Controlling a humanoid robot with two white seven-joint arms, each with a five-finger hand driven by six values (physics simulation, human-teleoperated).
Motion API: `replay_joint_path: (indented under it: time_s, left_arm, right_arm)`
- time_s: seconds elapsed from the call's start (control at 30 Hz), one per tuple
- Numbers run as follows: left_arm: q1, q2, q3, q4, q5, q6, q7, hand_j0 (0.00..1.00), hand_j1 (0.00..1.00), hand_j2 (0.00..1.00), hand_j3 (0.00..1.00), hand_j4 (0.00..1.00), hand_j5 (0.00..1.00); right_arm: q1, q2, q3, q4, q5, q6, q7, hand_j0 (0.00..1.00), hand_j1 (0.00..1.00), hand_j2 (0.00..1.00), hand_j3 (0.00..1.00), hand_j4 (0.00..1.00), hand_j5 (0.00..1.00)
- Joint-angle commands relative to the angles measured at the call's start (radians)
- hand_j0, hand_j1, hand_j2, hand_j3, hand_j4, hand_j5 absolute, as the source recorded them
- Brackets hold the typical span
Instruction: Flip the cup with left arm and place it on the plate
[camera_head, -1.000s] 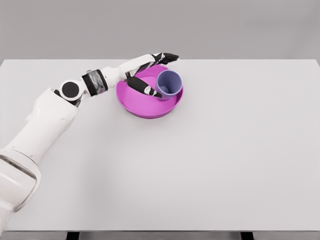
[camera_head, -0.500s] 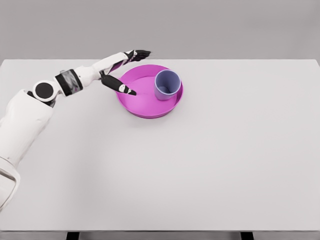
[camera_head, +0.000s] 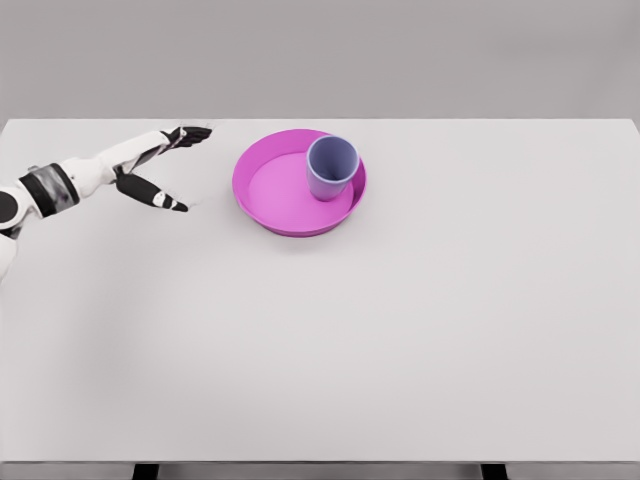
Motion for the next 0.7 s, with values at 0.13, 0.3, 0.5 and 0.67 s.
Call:
replay_joint_path:
  time_s: [0.13,0.3,0.5,0.67]
  left_arm:
    - [0.006,0.047,0.004,-0.004,-0.021,0.002,0.0,1.0,1.0,1.0,1.0,1.0,1.0]
    - [0.015,0.082,0.005,-0.004,-0.021,0.002,0.0,1.0,1.0,1.0,1.0,1.0,1.0]
    - [0.035,0.12,0.007,-0.007,-0.021,0.002,0.0,1.0,1.0,1.0,1.0,1.0,1.0]
    - [0.041,0.12,0.015,-0.007,-0.021,0.002,0.0,1.0,1.0,1.0,1.0,1.0,1.0]
  right_arm:
    - [0.0,0.0,0.0,0.0,0.0,0.0,0.0,1.0,1.0,1.0,1.0,1.0,1.0]
    - [0.0,0.0,0.0,0.0,0.0,0.0,0.0,1.0,1.0,1.0,1.0,1.0,1.0]
    - [0.0,0.0,0.0,0.0,0.0,0.0,0.0,1.0,1.0,1.0,1.0,1.0,1.0]
    - [0.0,0.0,0.0,0.0,0.0,0.0,0.0,1.0,1.0,1.0,1.0,1.0,1.0]
